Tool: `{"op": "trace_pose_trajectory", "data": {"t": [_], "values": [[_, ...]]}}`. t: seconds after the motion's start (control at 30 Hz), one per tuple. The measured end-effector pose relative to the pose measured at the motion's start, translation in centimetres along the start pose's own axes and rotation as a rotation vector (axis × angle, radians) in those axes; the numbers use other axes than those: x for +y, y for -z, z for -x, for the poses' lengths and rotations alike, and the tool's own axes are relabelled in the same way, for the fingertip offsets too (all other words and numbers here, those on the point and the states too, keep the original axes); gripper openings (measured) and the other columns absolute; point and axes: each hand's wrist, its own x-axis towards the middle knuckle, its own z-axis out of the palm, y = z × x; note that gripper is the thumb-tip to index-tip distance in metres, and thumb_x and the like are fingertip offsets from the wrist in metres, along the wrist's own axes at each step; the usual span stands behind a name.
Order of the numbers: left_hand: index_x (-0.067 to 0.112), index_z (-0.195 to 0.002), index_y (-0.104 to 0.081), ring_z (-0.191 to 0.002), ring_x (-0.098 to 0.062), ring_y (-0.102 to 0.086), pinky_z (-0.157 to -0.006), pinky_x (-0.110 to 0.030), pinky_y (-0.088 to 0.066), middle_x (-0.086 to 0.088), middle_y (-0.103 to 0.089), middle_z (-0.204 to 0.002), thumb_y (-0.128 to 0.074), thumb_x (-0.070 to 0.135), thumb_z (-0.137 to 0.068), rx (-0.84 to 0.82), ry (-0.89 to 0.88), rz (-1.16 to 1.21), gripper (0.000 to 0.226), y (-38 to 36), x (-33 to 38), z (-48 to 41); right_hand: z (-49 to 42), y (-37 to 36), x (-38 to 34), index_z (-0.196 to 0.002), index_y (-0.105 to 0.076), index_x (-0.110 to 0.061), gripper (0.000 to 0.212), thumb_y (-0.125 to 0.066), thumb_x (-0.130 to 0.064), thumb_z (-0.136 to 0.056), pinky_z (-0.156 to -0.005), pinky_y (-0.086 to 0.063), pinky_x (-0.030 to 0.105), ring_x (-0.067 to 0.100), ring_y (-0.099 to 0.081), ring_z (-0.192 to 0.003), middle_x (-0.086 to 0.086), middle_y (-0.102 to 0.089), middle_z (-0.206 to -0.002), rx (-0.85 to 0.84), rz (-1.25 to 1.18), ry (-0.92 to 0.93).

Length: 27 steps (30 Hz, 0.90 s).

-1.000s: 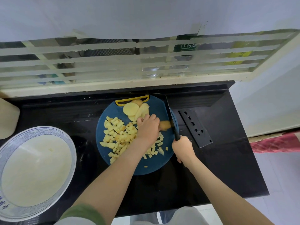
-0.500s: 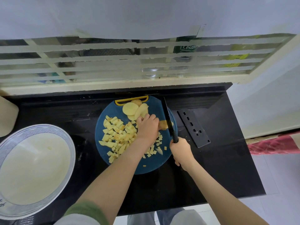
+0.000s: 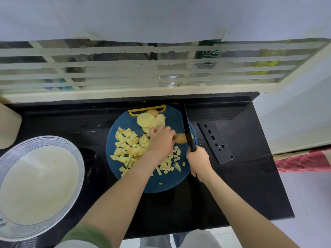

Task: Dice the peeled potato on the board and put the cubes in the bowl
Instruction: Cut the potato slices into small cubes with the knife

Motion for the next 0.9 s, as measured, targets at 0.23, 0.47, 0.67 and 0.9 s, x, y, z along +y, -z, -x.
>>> {"op": "trace_pose_trajectory", "data": {"t": [0.23, 0.47, 0.67, 0.9], "values": [[0.022, -0.106, -0.063, -0.109, -0.017, -0.039, -0.083, -0.034, -0.015, 0.006, -0.057, -0.109, -0.049, 0.025, -0.097, -0.005, 0.014, 0.012, 0.017, -0.2, 0.0, -0.2, 1.3, 0.2, 0.3, -0.080, -0.051, -0.012, 0.020, -0.043, -0.015, -0.098, -0.046, -0.037, 0.029, 0.016, -0.043, -0.053, 0.005, -0.048, -0.068, -0.026, 0.028, 0.011], [0.020, -0.098, -0.066, -0.104, -0.016, -0.040, -0.085, -0.034, -0.017, 0.008, -0.057, -0.101, -0.049, 0.016, -0.096, 0.007, -0.049, -0.002, 0.019, -0.5, -0.2, 0.0, 1.2, -0.1, 0.5, -0.089, -0.055, -0.007, 0.014, -0.044, -0.010, -0.096, -0.056, -0.049, 0.032, 0.021, -0.056, -0.067, 0.009, -0.057, -0.079, -0.016, 0.158, 0.012], [0.023, -0.094, -0.067, -0.102, -0.015, -0.042, -0.083, -0.032, -0.015, 0.010, -0.057, -0.097, -0.049, 0.010, -0.094, 0.035, -0.079, -0.033, 0.022, -0.7, -0.3, 0.2, 0.3, -0.3, -0.6, -0.081, -0.050, -0.013, 0.017, -0.044, -0.012, -0.097, -0.063, -0.053, 0.037, 0.027, -0.061, -0.075, 0.008, -0.057, -0.079, 0.007, 0.160, 0.008], [0.022, -0.099, -0.063, -0.105, -0.017, -0.042, -0.085, -0.033, -0.016, 0.009, -0.058, -0.101, -0.049, 0.012, -0.096, 0.050, -0.040, -0.028, 0.017, -0.8, -0.3, 0.3, 0.7, -0.4, -0.6, -0.079, -0.050, -0.012, 0.019, -0.045, -0.016, -0.097, -0.046, -0.034, 0.028, 0.016, -0.041, -0.050, 0.004, -0.047, -0.065, -0.012, -0.055, 0.009]]}}
